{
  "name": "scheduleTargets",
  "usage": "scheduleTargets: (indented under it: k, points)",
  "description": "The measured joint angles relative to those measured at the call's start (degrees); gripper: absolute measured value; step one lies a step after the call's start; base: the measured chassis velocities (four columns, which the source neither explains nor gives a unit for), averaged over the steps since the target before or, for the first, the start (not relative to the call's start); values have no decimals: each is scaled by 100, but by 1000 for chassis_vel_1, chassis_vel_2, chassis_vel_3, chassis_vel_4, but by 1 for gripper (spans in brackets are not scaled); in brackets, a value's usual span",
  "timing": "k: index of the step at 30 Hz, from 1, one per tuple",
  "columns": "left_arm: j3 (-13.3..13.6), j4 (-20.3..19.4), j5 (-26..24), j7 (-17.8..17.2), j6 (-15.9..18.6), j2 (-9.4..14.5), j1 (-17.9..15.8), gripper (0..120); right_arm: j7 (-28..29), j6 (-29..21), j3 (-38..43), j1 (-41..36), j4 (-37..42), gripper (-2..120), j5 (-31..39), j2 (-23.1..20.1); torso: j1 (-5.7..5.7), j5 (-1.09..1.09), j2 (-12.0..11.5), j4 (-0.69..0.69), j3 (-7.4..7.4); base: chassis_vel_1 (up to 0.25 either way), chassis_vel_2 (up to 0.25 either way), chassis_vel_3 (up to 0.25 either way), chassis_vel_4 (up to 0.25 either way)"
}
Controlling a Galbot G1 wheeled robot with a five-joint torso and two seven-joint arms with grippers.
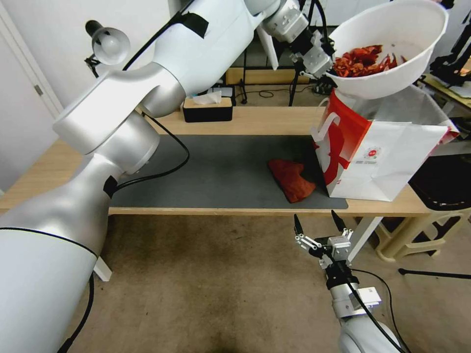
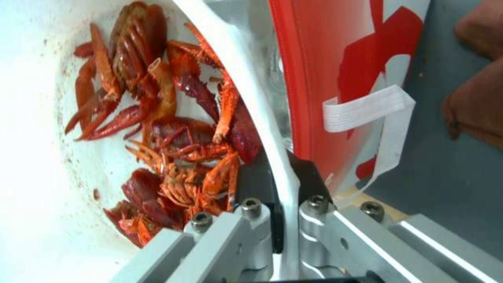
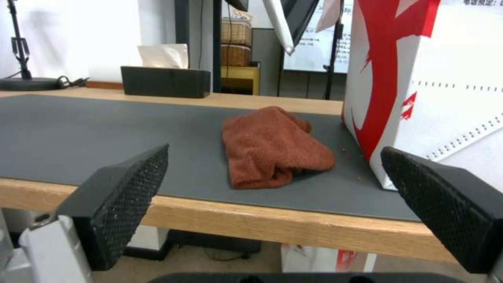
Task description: Sweep shrimp from table into container with towel, then put container into takeout bag.
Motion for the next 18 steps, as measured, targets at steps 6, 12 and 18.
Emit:
scheduleTargets:
  k: [6,12,18]
  points:
    - [33,-11,42,-127,-43,3,92,0,1,6,-7,8,-19,100,-5,13,0,0,1,0,0,0,0,0,0]
    - [80,-16,90,-217,-106,4,164,0,6,4,-18,39,-19,100,-7,22,0,0,1,0,0,0,0,0,0]
    - [138,-39,95,-264,-132,6,245,0,8,-5,-36,49,-20,100,-8,31,0,0,1,0,0,0,0,0,0]
